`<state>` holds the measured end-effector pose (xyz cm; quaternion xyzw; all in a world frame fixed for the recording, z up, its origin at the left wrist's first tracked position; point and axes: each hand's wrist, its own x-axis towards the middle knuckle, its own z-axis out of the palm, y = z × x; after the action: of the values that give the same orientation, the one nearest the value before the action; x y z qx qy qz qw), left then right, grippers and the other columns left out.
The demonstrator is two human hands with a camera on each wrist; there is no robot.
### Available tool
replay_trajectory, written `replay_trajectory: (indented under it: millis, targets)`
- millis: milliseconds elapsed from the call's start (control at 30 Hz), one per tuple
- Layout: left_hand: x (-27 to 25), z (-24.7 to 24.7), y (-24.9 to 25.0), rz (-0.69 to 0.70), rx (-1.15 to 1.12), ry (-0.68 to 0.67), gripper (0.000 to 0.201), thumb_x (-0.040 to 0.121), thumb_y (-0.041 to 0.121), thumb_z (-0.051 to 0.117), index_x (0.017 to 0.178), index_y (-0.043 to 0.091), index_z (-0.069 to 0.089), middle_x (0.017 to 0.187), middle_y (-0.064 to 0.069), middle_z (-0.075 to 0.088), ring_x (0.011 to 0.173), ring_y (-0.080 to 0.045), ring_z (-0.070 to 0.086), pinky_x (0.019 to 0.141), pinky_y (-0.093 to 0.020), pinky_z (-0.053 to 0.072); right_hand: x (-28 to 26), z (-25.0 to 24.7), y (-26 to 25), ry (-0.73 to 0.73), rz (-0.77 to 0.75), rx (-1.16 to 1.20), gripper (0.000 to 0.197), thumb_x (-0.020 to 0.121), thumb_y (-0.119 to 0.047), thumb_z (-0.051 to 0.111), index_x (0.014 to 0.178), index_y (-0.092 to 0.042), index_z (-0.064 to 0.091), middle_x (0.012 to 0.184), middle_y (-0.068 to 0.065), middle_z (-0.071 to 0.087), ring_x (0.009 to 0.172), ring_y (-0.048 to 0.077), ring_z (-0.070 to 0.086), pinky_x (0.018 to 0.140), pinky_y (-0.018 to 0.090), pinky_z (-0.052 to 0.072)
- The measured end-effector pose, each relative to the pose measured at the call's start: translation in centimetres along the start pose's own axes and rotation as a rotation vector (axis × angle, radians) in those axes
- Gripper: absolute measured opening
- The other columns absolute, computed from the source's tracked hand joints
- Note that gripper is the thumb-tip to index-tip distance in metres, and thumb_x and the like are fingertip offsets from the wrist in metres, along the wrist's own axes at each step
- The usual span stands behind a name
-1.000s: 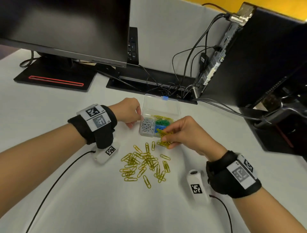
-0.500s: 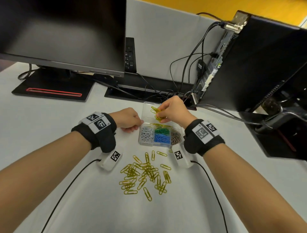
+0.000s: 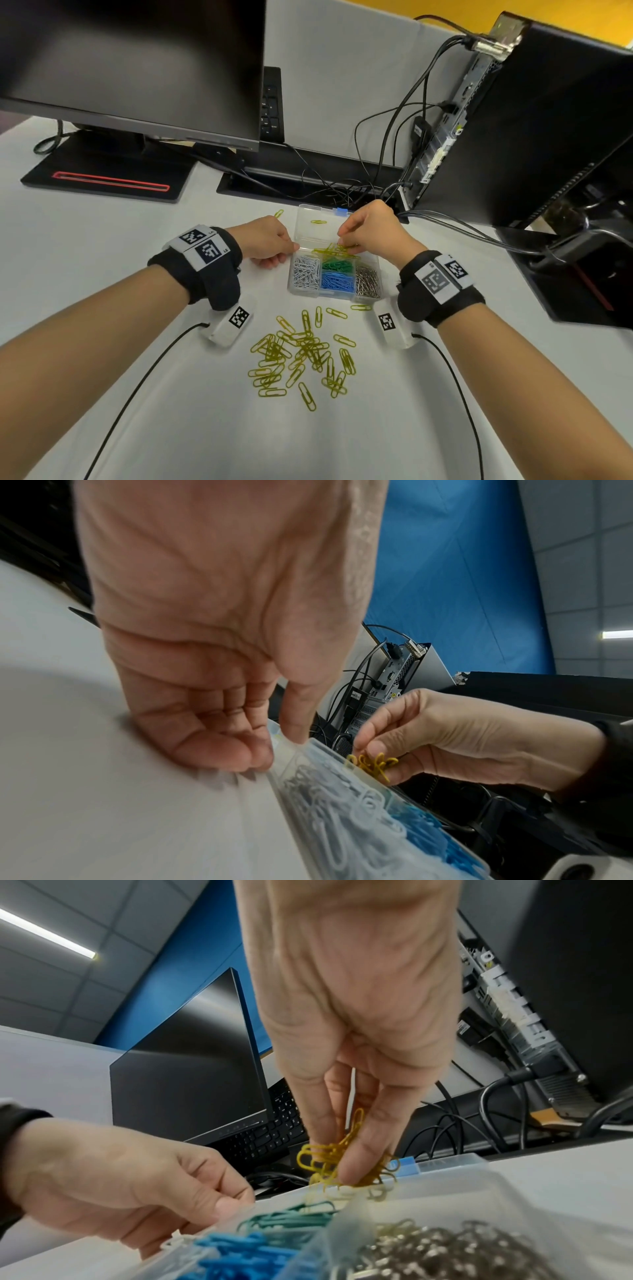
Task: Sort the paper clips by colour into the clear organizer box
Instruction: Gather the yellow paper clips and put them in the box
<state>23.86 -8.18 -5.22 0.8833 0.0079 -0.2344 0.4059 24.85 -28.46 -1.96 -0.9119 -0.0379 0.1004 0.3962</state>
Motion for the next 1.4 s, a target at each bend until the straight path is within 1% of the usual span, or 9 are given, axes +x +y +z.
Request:
replay_trajectory:
  millis: [267,567,733,833,1000,1133,1200,1300,1400]
  targets:
    - [0.0,0.0,0.1,-0.001,0.008,0.0,0.021,0.094,0.025,0.057,0.078,0.01,0.06,0.072,-0.005,0.063,0.059,-0.014,0.056,0.054,-0.024,0.048,-0.3,-0.6,1.0,0.017,-0.051,-0.115,0.014,0.076,0.011,0.069,0.08,-0.001,0.072,0.086,0.021,0.069,0.074,0.034,0.071,0.07,0.038,0.061]
    - [0.1,0.0,0.1,-0.01,0.022,-0.001,0.022,0.093,0.025,0.057,0.078,0.01,0.059,0.073,-0.006,0.063,0.06,-0.014,0.055,0.055,-0.024,0.05,-0.3,-1.6,2.1,0.098,-0.069,-0.084,0.013,0.076,0.007,0.071,0.072,-0.006,0.07,0.076,0.017,0.07,0.065,0.026,0.07,0.06,0.027,0.06]
    - [0.2,-0.1,0.0,-0.017,0.018,-0.008,0.021,0.093,0.025,0.058,0.079,0.009,0.06,0.074,-0.007,0.063,0.06,-0.015,0.056,0.055,-0.025,0.05,-0.9,-2.0,2.5,0.018,-0.148,-0.35,0.029,0.08,0.004,0.057,0.071,-0.018,0.072,0.073,-0.006,0.069,0.08,0.015,0.066,0.08,0.034,0.056]
    - [0.3,-0.1,0.1,-0.016,0.018,-0.007,0.021,0.093,0.025,0.058,0.079,0.009,0.06,0.074,-0.007,0.064,0.06,-0.016,0.056,0.055,-0.025,0.05,-1.5,-1.6,2.4,-0.095,-0.169,-0.43,0.033,0.081,0.009,0.049,0.079,-0.012,0.074,0.078,-0.006,0.066,0.083,0.014,0.063,0.082,0.034,0.055]
    - [0.6,-1.2,0.1,-0.012,0.148,0.05,0.026,0.09,0.03,0.062,0.086,0.005,0.066,0.076,-0.008,0.064,0.061,-0.02,0.056,0.057,-0.027,0.05,-0.6,-1.4,0.8,0.02,-0.247,-0.385,0.028,0.088,0.002,0.048,0.093,-0.012,0.072,0.097,0.0,0.07,0.077,0.004,0.055,0.075,0.018,0.042]
    - [1.5,-3.1,-0.2,0.11,0.306,0.369,0.02,0.085,0.024,0.067,0.093,0.007,0.063,0.1,-0.012,0.066,0.088,-0.025,0.061,0.076,-0.033,0.049,0.9,-0.6,-1.3,-0.145,-0.246,-0.488,0.047,0.093,0.006,0.039,0.132,-0.014,0.054,0.139,0.004,0.051,0.129,0.02,0.045,0.102,0.022,0.033]
    - [1.9,-3.2,-0.3,0.162,0.401,0.383,0.027,0.086,0.022,0.066,0.108,0.01,0.06,0.113,-0.011,0.06,0.101,-0.027,0.057,0.084,-0.033,0.045,1.5,0.2,-2.0,-0.292,-0.199,-0.559,0.059,0.091,0.008,0.036,0.143,-0.019,0.041,0.15,0.003,0.037,0.139,0.021,0.033,0.11,0.027,0.028]
    - [2.3,-2.7,-0.4,0.185,0.657,0.267,0.034,0.089,0.022,0.06,0.12,0.008,0.055,0.123,-0.013,0.045,0.11,-0.032,0.052,0.092,-0.038,0.046,2.1,1.0,-1.9,-0.386,-0.175,-0.604,0.063,0.089,0.008,0.035,0.145,-0.019,0.036,0.152,0.0,0.033,0.14,0.018,0.03,0.112,0.026,0.025]
    - [2.2,-2.4,-0.3,0.216,0.803,0.233,0.032,0.093,0.022,0.055,0.12,0.005,0.056,0.124,-0.014,0.045,0.108,-0.03,0.052,0.088,-0.034,0.045,1.9,1.1,-1.5,-0.306,-0.243,-0.57,0.052,0.089,0.006,0.043,0.137,-0.013,0.048,0.138,0.003,0.052,0.127,0.018,0.047,0.105,0.025,0.035]
